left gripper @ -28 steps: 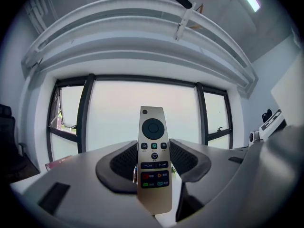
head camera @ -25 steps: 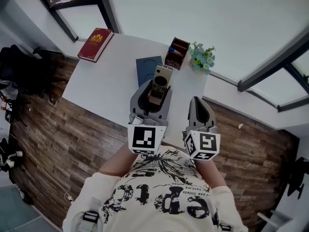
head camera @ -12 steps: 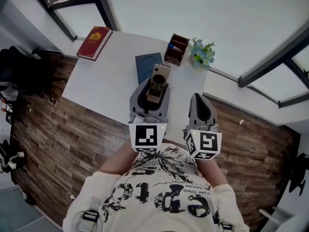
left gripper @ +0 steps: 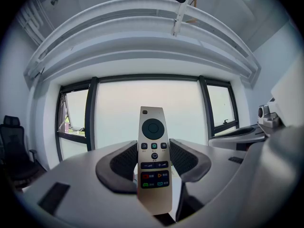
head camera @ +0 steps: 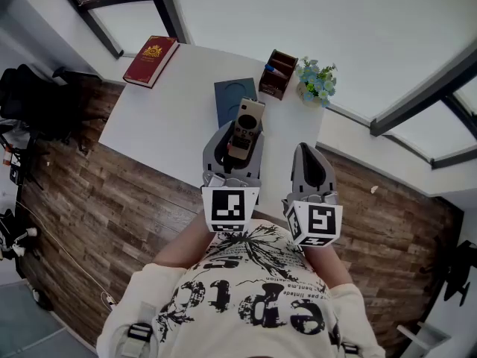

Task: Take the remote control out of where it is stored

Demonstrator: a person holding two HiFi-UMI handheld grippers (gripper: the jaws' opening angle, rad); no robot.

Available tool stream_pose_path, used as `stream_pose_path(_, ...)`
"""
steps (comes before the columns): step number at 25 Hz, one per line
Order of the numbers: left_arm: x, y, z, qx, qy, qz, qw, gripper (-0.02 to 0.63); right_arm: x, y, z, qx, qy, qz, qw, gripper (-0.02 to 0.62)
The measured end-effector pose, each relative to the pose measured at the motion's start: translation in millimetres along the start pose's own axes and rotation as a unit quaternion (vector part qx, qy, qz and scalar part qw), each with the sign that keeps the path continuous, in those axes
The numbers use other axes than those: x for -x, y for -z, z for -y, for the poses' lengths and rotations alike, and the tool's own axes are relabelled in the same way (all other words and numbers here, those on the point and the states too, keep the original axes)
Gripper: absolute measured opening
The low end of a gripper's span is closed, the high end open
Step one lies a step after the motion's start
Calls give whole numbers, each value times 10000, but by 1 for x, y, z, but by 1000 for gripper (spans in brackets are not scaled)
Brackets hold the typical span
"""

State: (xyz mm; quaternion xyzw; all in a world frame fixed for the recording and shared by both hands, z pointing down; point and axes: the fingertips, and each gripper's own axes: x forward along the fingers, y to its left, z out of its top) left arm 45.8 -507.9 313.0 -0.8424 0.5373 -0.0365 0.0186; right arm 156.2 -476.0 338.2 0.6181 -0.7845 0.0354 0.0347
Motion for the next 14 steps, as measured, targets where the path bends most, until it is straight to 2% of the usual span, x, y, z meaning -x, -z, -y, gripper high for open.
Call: stream_pose_path(14, 6, 12, -9, 141, -145, -184, 9996, 219, -1, 3, -11, 9, -153, -28, 9999, 2)
